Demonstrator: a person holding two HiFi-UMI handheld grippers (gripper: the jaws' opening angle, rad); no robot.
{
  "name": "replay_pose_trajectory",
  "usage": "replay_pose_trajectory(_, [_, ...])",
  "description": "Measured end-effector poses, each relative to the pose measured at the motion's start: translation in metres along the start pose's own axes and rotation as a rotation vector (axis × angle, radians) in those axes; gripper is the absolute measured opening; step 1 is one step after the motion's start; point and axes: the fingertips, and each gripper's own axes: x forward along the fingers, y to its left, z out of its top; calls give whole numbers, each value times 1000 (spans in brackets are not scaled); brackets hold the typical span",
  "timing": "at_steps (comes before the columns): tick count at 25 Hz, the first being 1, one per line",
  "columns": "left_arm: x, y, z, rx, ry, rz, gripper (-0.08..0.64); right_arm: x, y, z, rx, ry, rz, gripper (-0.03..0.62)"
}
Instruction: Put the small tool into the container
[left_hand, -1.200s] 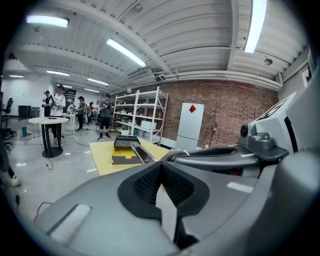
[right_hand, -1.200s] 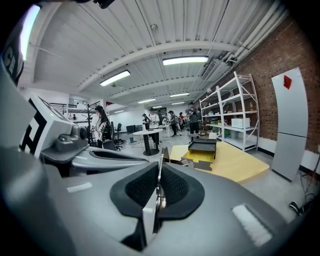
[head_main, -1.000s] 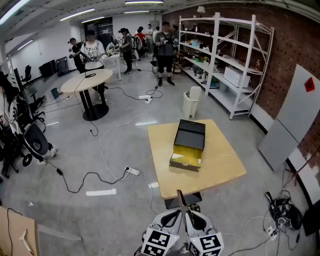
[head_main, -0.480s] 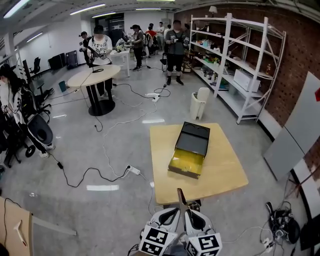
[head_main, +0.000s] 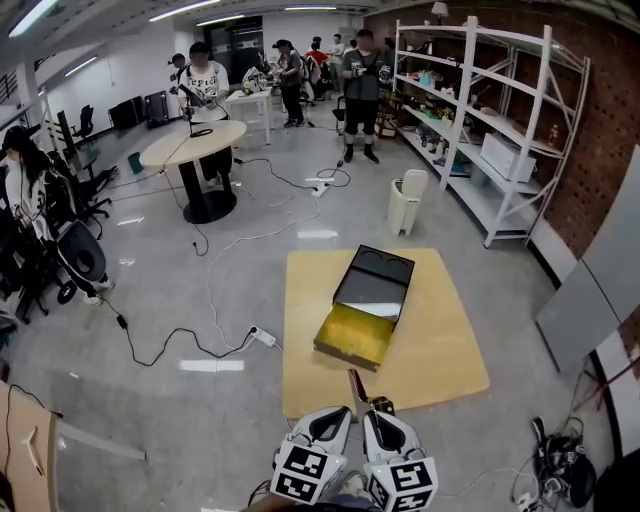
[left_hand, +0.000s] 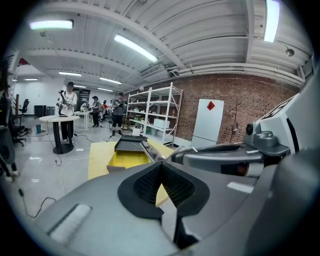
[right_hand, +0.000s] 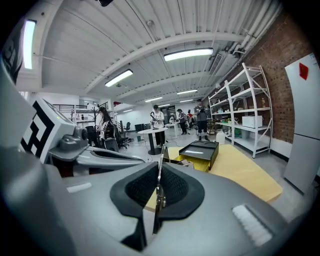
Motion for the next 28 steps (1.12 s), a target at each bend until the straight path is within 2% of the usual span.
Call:
replay_pose_trajectory(13, [10, 16, -6, 12, 8, 28, 11, 24, 5, -6, -6, -5, 49, 18])
replay_pose_trajectory(22, [20, 27, -3, 58, 6, 0, 11, 37, -6, -2, 12, -41, 14, 18])
replay_pose_trajectory(28, [11, 29, -3, 30, 11, 36, 11, 37, -1, -1, -7, -31, 43, 18])
